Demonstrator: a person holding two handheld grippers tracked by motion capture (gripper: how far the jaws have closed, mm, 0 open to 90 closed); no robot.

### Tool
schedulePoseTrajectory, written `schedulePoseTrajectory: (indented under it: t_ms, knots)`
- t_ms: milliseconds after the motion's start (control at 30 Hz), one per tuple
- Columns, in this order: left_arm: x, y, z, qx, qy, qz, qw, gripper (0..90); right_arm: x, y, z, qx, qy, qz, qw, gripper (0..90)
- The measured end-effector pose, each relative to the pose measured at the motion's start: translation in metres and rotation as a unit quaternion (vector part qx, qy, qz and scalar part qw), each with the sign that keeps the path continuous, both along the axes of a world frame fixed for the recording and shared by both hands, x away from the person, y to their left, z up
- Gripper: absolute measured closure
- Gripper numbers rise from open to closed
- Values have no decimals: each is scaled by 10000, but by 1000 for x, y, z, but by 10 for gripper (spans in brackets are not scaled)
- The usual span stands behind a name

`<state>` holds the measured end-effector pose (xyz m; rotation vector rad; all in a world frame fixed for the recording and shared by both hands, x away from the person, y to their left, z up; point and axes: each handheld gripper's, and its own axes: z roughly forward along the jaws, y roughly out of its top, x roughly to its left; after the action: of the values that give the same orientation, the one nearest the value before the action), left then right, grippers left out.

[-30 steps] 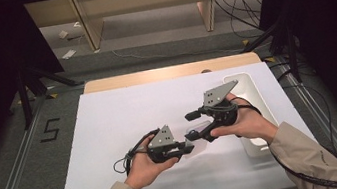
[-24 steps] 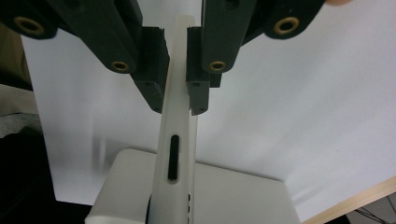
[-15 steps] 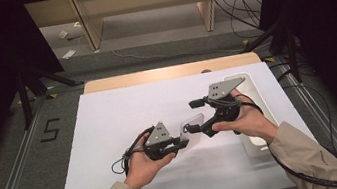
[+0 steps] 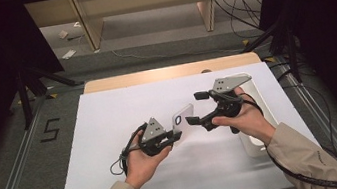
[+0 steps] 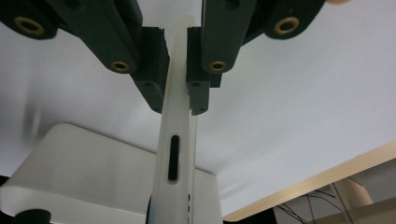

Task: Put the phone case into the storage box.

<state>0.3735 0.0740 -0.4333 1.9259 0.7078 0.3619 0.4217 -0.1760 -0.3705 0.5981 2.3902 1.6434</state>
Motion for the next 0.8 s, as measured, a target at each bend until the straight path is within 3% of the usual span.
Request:
schedulePoseTrajectory:
  t_ms: [167, 400, 800]
  knots:
    - [2, -2, 0, -152, 75, 284, 9995, 806, 0, 2, -2, 18, -53, -222, 9997, 15]
    - [3, -5, 2, -177, 130, 510, 9985, 806, -1, 5, -8, 101, -150, -610, 9980, 17]
    - [6, -9, 4, -168, 216, 686, 9973, 806, -6, 12, -12, 268, -219, -826, 9960, 20]
